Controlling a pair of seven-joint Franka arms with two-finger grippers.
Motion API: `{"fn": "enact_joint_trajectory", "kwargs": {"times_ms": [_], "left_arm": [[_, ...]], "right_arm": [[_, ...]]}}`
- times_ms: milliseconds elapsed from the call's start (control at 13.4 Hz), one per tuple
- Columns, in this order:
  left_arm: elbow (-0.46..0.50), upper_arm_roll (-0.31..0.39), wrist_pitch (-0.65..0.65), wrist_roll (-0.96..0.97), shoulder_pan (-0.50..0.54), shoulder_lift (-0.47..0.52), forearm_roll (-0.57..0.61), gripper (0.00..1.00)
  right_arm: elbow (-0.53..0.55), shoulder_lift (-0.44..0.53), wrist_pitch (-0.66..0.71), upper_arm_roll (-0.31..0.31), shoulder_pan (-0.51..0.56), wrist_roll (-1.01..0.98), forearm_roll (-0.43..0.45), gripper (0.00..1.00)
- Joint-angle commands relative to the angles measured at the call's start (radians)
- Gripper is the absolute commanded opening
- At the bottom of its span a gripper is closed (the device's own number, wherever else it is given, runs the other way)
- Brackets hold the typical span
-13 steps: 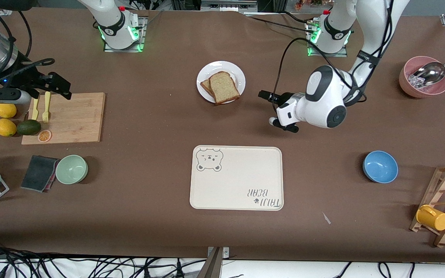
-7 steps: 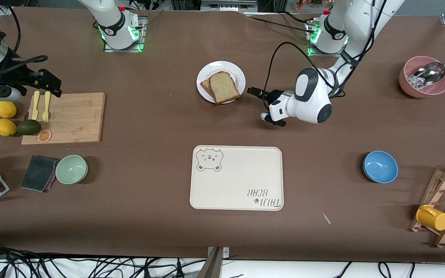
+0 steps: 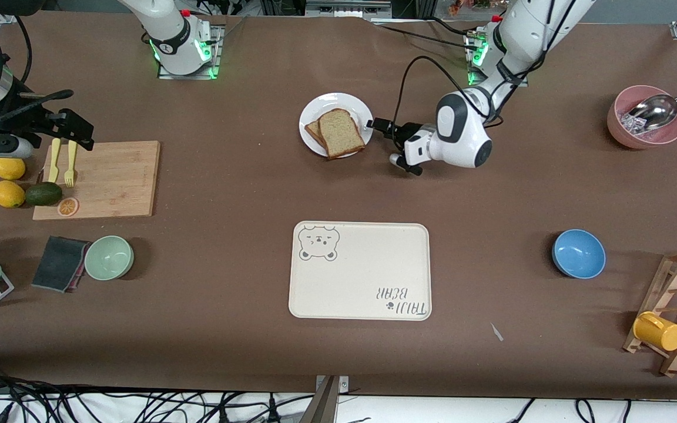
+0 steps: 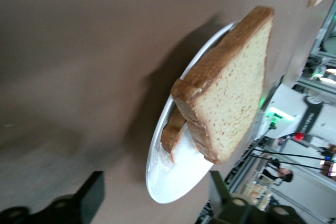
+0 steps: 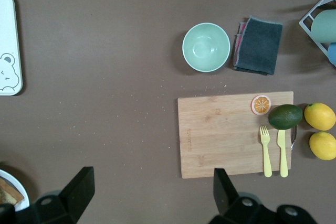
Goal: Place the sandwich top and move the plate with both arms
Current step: 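Grasp the white plate rim with the left gripper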
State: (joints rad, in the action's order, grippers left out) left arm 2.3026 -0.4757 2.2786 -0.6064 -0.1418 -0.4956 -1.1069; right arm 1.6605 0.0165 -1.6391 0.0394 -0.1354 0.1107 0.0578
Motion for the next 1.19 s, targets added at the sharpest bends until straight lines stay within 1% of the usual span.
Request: {"fn": "enact_joint_trajectory", "kwargs": {"times_ms": [0,223,372,521,595,744,967,1116], "left_arm": [[0.006,-0.003,0.033,-0.116,-0.016,-0.015,-0.059,0.61],[0.006,-0.003,0.071,-0.229,-0.031,-0.047,-0.106,0.48],[0.004,-0.003,0.088,-0.356,-0.035,-0.081,-0.114,0.32],[0.004,-0.003,0.087,-0.415,-0.028,-0.084,-0.139,0.09],[0.004,-0.003,0.087,-0.415,-0.028,-0.083,-0.14,0.0],[0.003,-0.003,0.079,-0.414,-0.025,-0.078,-0.14,0.0],[-0.002,-0.004,0.068,-0.408,-0.012,-0.07,-0.14,0.0],[-0.005,-0.003,0.018,-0.386,0.011,-0.046,-0.14,0.0]], "right_arm": [[-0.028,-0.012,0.012,-0.007,-0.004,-0.006,0.0,1.0],[-0.028,-0.01,0.012,-0.006,-0.004,-0.009,-0.001,1.0],[-0.03,-0.01,0.01,-0.007,-0.006,-0.011,-0.003,1.0],[-0.028,-0.01,0.01,-0.006,-0.004,-0.011,-0.007,1.0],[-0.028,-0.01,0.012,-0.004,-0.004,-0.011,-0.039,1.0],[-0.028,-0.007,0.018,-0.003,-0.003,-0.01,-0.061,1.0],[-0.022,-0.004,0.018,-0.003,-0.003,-0.009,-0.062,1.0],[-0.022,-0.003,0.01,-0.007,-0.003,-0.006,-0.062,1.0]]}}
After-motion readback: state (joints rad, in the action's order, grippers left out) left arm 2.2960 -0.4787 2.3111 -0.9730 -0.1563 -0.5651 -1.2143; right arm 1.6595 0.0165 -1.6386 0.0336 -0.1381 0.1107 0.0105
